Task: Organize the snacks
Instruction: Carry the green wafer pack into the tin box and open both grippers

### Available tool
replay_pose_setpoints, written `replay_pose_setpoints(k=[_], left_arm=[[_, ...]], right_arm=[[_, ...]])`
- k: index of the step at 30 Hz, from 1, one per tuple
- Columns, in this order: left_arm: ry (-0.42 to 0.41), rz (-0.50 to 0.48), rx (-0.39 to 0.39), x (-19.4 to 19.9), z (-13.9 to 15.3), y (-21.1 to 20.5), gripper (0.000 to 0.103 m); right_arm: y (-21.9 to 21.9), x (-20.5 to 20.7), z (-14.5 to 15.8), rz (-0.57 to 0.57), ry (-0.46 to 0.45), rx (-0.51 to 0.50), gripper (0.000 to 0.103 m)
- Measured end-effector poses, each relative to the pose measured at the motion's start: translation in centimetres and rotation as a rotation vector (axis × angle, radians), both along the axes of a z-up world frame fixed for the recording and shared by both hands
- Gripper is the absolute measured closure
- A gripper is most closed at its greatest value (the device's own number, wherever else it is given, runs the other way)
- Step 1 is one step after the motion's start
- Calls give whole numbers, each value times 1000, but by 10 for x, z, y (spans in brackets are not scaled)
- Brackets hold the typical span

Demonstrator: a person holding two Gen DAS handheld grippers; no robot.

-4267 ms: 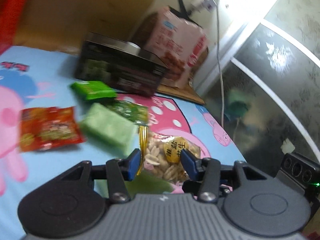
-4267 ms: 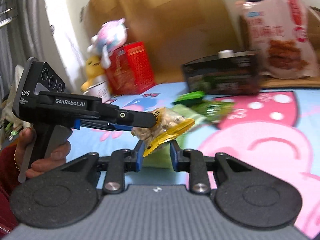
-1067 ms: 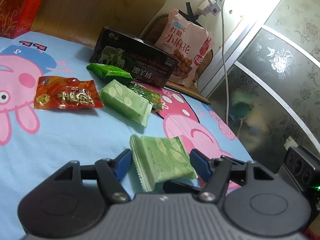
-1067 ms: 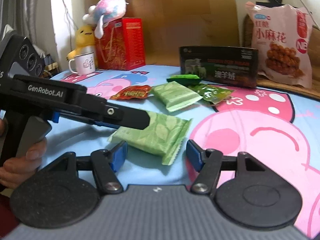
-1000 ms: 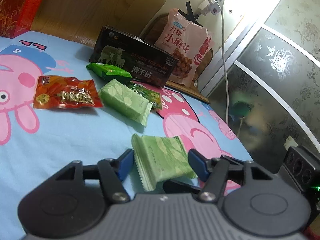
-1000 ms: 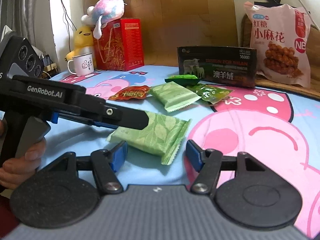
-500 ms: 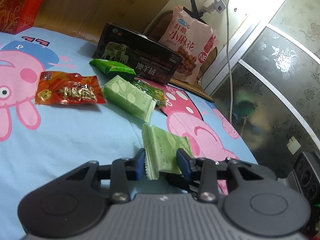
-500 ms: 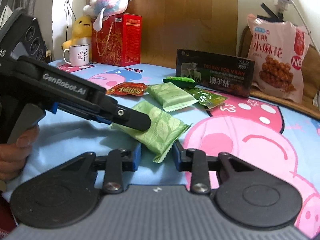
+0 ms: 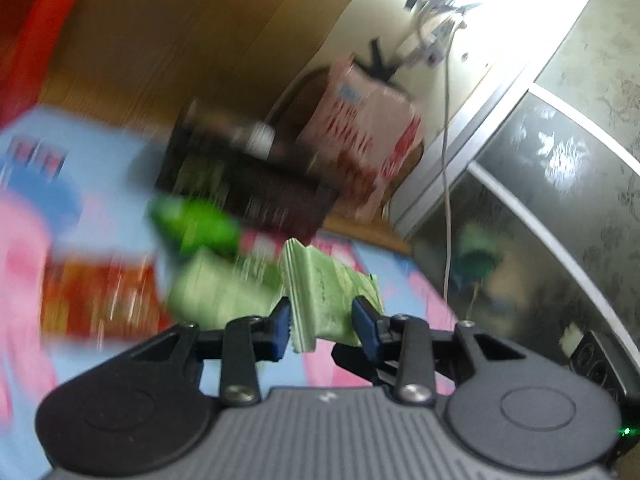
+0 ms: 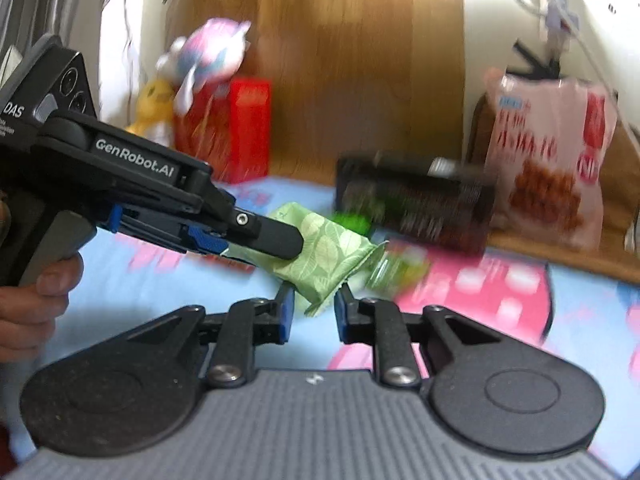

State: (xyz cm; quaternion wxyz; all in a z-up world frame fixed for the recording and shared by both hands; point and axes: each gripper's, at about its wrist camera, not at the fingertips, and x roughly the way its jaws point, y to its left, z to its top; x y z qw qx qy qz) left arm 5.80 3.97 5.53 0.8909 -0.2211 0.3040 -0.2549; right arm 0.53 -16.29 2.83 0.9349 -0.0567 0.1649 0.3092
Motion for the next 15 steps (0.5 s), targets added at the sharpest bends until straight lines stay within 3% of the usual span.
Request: replay_pose_setpoints(k=[4, 7, 13, 14, 15], left_arm=[[-72, 25, 47, 59, 35, -7, 70], [-82, 60, 84, 107, 43, -11, 70], [-32, 171, 155, 172, 21, -9, 65], [-20, 196, 179, 178, 15, -9, 65], [-10, 205, 194, 182, 10, -8, 65]], right_arm=[[0, 55, 29, -19, -79, 18, 79], [3, 109, 40, -41, -80, 37, 79], [14, 187, 31, -58, 11, 59, 77], [17, 193, 28, -64, 16, 53, 75], [19, 197, 25, -77, 11, 50, 64]])
